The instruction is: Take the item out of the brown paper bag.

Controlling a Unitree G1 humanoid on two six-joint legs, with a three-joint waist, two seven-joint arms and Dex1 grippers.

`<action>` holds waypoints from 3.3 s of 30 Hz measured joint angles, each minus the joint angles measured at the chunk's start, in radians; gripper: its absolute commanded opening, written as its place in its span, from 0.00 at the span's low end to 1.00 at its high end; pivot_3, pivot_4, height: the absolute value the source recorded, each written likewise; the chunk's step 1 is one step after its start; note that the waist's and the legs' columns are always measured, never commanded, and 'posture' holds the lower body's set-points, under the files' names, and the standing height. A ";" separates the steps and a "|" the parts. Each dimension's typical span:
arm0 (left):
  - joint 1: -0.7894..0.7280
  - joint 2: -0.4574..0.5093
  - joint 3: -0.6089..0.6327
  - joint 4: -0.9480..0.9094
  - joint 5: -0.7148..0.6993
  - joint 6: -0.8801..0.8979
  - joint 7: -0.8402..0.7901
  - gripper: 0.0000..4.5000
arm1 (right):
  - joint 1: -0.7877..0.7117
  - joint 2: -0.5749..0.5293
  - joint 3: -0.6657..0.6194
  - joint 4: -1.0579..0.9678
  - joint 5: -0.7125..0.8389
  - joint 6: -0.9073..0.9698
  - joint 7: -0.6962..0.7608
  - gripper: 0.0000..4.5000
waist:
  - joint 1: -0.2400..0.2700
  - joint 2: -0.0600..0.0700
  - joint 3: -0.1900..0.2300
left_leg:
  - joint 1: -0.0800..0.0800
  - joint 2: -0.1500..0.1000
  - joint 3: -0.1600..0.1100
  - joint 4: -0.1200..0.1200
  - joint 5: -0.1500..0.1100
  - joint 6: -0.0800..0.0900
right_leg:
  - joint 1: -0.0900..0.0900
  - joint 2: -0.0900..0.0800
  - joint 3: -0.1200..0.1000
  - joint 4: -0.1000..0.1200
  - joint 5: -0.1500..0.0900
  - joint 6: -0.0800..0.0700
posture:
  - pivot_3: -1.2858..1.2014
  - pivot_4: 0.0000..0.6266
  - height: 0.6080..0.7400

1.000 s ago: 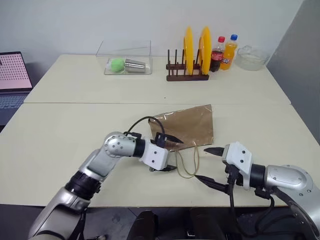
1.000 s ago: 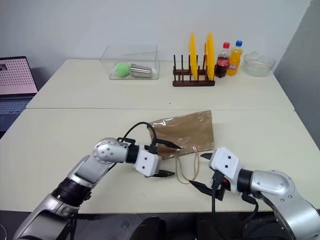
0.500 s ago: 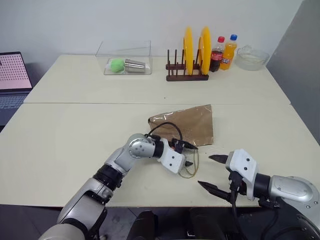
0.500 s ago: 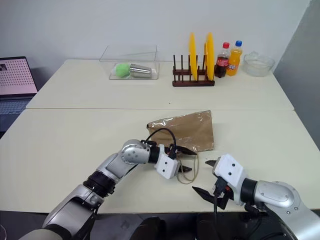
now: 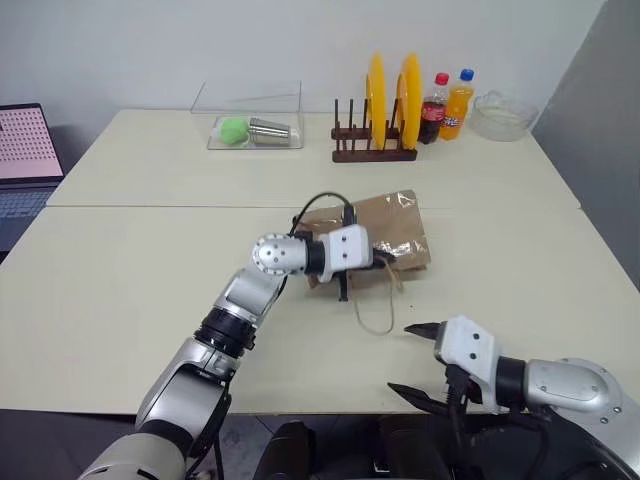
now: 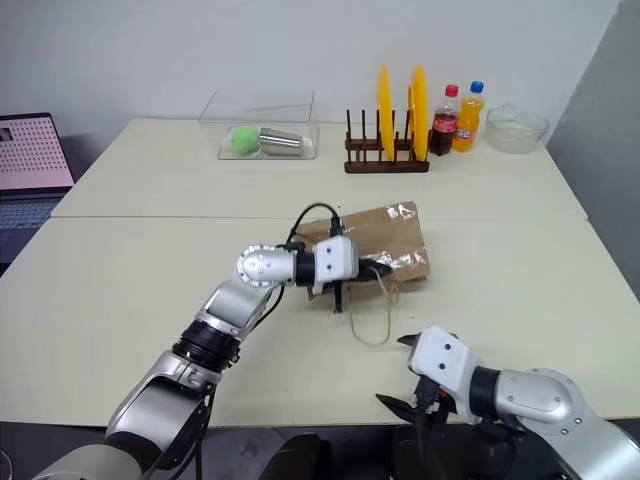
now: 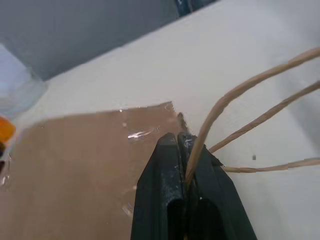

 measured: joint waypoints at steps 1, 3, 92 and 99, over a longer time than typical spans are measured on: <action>0.000 0.001 0.006 -0.012 -0.006 0.020 -0.003 0.00 | -0.027 0.000 0.033 0.007 -0.026 -0.017 -0.001 1.00 | 0.000 0.000 0.000 | 0.000 0.000 0.000 0.000 0.000 0.000 | 0.000 0.000 0.000 0.000 0.000 0.000 | 0.52 0.24 1.00; 0.000 0.001 0.010 -0.027 -0.015 0.059 -0.006 0.00 | -0.101 0.012 0.118 0.061 -0.096 -0.057 -0.006 1.00 | -0.001 0.000 0.000 | 0.000 0.000 0.000 0.000 0.000 0.000 | 0.000 0.000 0.000 0.000 0.000 0.000 | 0.52 0.24 1.00; -0.583 0.001 0.174 0.625 0.057 0.019 0.303 0.00 | -0.147 0.180 0.310 0.517 -0.757 -0.526 0.088 0.01 | 0.002 -0.001 -0.002 | 0.002 -0.001 -0.003 0.005 0.000 0.000 | 0.005 -0.001 -0.002 0.000 -0.001 0.002 | 0.52 0.24 1.00; -0.603 -0.011 0.188 0.650 0.061 -0.016 0.309 0.00 | -0.143 0.177 0.308 0.515 -0.758 -0.526 0.088 0.01 | 0.002 -0.004 -0.003 | 0.003 -0.001 -0.003 0.005 0.000 -0.001 | 0.007 -0.001 -0.002 0.000 -0.002 0.002 | 0.52 0.24 1.00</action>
